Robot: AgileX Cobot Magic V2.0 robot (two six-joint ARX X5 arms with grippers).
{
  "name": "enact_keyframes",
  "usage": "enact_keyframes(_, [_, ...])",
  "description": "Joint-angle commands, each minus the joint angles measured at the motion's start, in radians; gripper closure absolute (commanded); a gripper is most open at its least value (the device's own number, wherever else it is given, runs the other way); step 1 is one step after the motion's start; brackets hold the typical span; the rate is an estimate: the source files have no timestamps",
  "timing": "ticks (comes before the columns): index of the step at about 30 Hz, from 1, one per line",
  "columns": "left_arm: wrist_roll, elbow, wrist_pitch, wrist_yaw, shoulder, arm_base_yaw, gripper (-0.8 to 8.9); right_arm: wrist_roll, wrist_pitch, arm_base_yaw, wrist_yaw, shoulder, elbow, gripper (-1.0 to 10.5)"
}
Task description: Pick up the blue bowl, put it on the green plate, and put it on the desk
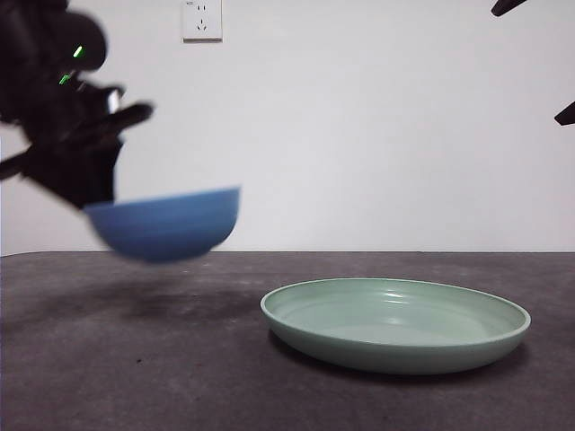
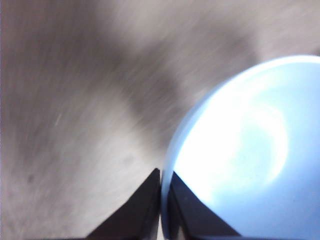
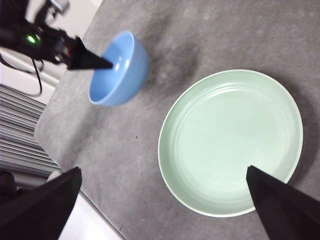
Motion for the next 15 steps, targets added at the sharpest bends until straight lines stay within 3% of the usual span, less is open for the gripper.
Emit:
enact_keyframes(1, [-0.025,0.108,-0.029,-0.002,0.027,-0.060,7.99,0.010,0.003,0.002,0.012,0.004,0.017,3.8])
enact_keyframes(9, [-0.055,0.278,-0.056,-0.009,0.143,-0.255,7.99,0.002,-0.015,0.002,0.105,0.003,0.018,3.8])
enact_keyframes(15, [-0.063,0.385,-0.061,-0.096,0.300,-0.399,7.99,-0.039,-0.066,0.002,0.161,-0.003,0.018,3.8])
